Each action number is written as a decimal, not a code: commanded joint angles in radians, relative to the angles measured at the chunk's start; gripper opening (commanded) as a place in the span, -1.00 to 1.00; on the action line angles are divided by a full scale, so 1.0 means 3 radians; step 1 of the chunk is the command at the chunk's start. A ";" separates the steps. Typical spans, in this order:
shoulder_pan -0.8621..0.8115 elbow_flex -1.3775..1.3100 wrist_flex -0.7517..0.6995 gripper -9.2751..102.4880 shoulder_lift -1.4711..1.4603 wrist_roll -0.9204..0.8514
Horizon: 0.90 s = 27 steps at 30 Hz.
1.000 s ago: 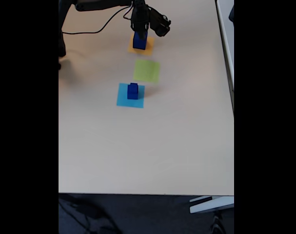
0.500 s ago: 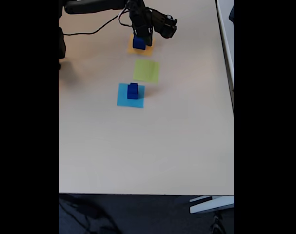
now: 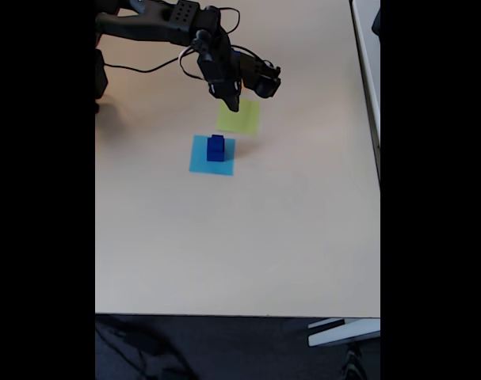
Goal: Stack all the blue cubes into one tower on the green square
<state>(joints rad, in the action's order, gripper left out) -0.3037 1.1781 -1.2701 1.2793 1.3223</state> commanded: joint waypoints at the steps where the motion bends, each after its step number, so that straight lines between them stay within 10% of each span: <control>1: -0.0138 -0.0015 0.0046 -0.84 0.0399 -0.0138; 27: -0.0491 0.0199 -0.0056 -0.84 0.0424 -0.0450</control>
<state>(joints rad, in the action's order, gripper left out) -0.4433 1.2395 -1.2931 1.3177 1.1950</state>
